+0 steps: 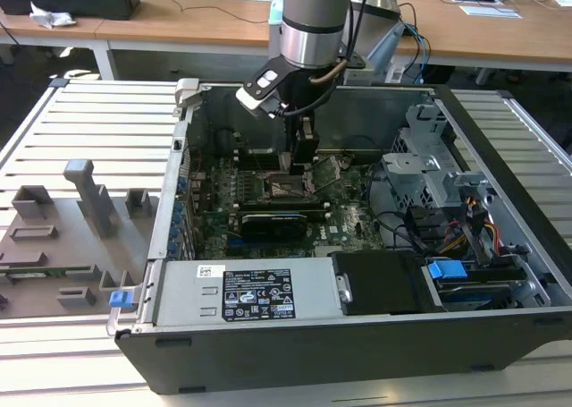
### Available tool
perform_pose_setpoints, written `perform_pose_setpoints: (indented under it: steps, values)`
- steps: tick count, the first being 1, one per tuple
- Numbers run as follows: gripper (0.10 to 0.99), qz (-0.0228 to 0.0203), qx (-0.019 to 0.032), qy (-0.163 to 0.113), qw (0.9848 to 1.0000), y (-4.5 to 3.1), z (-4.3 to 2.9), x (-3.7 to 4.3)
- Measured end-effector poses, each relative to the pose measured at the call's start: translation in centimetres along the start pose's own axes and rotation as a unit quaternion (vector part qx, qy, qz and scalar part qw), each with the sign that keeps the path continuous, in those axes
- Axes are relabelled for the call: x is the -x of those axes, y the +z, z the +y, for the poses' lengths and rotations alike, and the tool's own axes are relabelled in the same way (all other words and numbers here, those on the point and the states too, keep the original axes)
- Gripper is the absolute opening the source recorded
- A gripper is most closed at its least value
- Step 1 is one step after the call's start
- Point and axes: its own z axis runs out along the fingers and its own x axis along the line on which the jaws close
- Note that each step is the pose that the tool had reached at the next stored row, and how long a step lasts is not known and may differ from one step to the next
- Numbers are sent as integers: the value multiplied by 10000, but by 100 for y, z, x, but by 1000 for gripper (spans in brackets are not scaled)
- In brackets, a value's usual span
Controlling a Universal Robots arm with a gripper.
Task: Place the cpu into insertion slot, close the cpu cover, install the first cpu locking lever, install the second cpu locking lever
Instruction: 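Place the cpu into insertion slot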
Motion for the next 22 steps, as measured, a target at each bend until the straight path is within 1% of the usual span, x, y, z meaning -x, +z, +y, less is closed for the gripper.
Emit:
perform_pose_setpoints:
  steps: [3, 6, 13, 15, 16, 18, 20, 21, 22]
  values:
    - [541, -2, 0, 0, 10000, 0, 3, -46]
    - [541, -1, 1, -1, 10000, 8, 4, -49]
    - [541, -1, 0, -3, 10000, 99, -7, -42]
    - [541, -2, 1, -20, 10000, 130, -54, -34]
    - [541, -2, 0, -21, 10000, 158, -70, -27]
    - [541, -5, 0, -21, 10000, 231, -77, -9]
    - [541, -9, 0, -19, 10000, 267, -77, -6]
    - [541, -11, 0, -19, 10000, 304, -76, -6]
    - [541, -10, 0, -19, 10000, 321, -75, -7]
